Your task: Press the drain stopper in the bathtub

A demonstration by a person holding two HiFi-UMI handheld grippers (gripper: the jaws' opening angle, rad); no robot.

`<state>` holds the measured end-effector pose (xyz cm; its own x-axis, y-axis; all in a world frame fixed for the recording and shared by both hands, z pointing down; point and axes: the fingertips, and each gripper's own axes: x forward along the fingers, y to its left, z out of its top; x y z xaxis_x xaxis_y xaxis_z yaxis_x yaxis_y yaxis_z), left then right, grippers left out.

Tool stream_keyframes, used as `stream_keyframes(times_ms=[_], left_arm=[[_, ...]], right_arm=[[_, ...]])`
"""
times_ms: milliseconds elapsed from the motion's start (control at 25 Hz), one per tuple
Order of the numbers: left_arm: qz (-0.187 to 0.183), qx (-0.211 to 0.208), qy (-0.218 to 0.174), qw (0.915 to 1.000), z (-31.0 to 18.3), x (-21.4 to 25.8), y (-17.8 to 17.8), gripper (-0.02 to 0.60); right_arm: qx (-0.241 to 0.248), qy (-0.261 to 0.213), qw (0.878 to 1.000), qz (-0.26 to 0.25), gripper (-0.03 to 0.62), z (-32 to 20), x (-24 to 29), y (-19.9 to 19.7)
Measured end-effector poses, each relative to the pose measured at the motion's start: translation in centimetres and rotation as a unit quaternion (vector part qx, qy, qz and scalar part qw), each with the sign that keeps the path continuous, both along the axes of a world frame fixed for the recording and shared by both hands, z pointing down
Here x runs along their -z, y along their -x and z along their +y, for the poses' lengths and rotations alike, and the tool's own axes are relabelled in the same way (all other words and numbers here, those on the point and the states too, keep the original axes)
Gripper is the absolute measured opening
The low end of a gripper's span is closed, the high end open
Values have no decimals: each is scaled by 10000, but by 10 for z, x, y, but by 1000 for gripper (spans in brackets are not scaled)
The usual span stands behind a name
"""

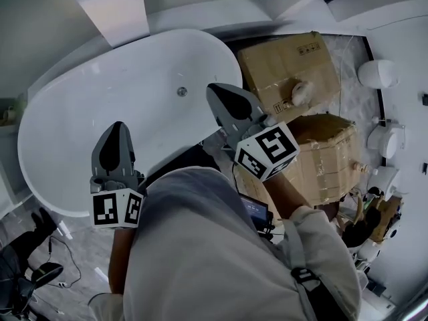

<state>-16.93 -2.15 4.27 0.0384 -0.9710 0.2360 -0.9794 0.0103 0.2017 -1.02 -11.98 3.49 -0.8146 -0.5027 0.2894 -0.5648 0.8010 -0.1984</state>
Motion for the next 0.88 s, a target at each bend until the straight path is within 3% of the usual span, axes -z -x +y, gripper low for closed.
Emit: stream_keyframes(times_ms=[400,640,880], left_arm=[[-224,28,-295,9993,11,25,-10,0],[-360,113,-245,9990,15,22,0,0],[-755,68,-237,9968,19,22,-7,0]], right_arm=[[-248,6,9996,-127,0,39,15,-22],[-284,-98,9995,-81,0,50,19,-17],[-278,-289,9992,60,0,48,20,-16]])
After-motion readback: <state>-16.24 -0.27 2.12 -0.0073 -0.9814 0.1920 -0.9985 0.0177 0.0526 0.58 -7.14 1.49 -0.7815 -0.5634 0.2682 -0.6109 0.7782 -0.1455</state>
